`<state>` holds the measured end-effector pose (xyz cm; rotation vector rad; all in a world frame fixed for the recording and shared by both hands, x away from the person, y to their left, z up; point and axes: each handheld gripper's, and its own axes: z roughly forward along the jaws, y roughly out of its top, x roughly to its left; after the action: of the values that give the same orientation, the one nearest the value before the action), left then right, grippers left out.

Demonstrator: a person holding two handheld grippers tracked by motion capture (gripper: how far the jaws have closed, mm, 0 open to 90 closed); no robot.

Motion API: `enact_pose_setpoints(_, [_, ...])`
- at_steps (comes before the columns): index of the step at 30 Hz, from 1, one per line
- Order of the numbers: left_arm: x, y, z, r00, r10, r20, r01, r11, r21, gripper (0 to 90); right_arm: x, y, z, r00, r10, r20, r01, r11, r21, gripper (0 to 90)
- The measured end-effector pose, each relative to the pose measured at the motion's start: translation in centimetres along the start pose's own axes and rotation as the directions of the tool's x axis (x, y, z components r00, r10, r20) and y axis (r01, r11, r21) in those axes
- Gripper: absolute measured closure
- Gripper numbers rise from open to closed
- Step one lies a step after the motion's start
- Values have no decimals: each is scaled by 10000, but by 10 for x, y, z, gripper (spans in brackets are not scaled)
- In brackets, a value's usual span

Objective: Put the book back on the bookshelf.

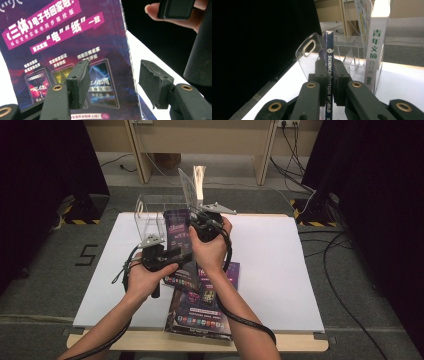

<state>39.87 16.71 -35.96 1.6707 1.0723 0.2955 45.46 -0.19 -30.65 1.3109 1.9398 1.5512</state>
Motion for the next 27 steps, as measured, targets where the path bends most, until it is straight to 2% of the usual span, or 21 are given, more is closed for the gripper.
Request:
enact_pose_setpoints(5, [-4,8,5,9991,233,-348,-235,9997,-35,402,5,1,1,9999,-124,104,126,9999,-119,848])
enact_pose_setpoints(10, [-10,12,13,9942,670,-836,-664,9977,108,399,8,2,2,9994,-240,233,243,9996,-152,848])
enact_pose_setpoints(15, [-14,16,17,9916,736,-1061,-729,9973,105,397,12,7,1,9985,-406,377,422,9983,-411,848])
enact_pose_setpoints(18, [-15,20,17,9873,927,-1287,-932,9956,19,398,15,12,-2,9982,-422,423,450,9967,-669,848])
enact_pose_setpoints(20, [-15,22,16,9805,1214,-1543,-1233,9924,-28,401,17,14,-3,9981,-439,438,473,9957,-799,848])
enact_pose_setpoints(23, [-16,23,17,9806,1163,-1576,-1200,9927,-142,411,21,17,-5,9986,-311,426,355,9937,-1063,847])
enact_pose_setpoints(26, [-16,22,18,9737,1338,-1843,-1400,9899,-210,429,24,17,-5,9980,-347,536,409,9919,-1203,847])
enact_pose_setpoints(27, [-15,22,18,9748,1251,-1846,-1323,9908,-270,441,25,17,-5,9982,-278,533,340,9922,-1198,847])
